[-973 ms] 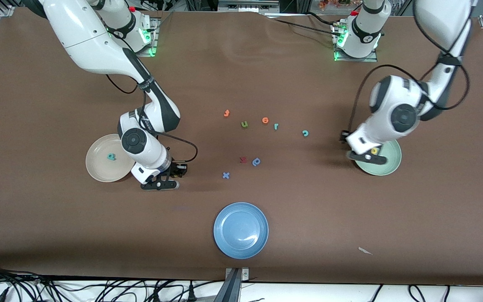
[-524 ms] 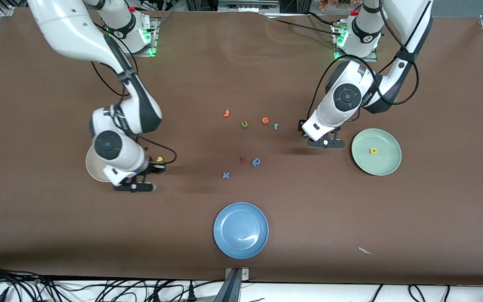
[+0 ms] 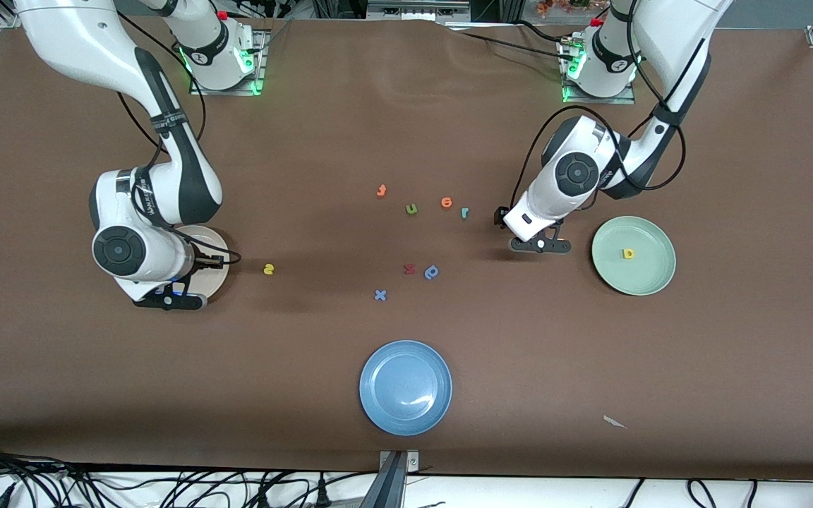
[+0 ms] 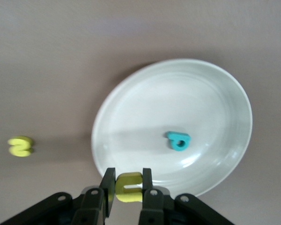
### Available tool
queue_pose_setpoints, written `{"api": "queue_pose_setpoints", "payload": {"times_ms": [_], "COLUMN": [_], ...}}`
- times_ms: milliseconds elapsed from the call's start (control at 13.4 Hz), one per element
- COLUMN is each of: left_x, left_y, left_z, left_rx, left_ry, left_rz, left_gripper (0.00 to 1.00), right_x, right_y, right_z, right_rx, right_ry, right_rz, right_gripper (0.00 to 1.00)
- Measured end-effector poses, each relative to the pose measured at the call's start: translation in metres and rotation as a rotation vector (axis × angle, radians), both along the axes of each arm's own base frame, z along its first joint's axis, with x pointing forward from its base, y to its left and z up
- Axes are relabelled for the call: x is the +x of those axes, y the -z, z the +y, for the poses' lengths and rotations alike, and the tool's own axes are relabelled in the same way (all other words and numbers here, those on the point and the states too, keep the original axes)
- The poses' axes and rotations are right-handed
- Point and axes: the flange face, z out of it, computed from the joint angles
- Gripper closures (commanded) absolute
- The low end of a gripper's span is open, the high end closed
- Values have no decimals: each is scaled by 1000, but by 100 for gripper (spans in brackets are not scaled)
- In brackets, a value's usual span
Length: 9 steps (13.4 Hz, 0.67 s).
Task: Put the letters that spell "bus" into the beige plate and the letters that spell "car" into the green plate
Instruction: 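Grasp the cyan c with the left gripper while the right gripper carries u, then drop the u into the white plate while the left gripper carries c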
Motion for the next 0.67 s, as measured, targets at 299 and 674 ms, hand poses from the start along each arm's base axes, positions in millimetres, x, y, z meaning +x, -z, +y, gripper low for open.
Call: {"api": "queue_pose_setpoints", "payload": {"times_ms": [299, 674], "left_x": [-14, -17], "left_y": [19, 27], "left_z": [-7, -6], "left_rx": [20, 18], "left_ry": [73, 75], "left_rz": [-14, -10], "left_gripper": [15, 57], "right_x": [-13, -16], "right_y": [25, 31], "right_z": [-15, -21], "right_rx": [-2, -2], "right_ry": [7, 9], "right_rz": [-4, -13], "right_gripper": [82, 1]}}
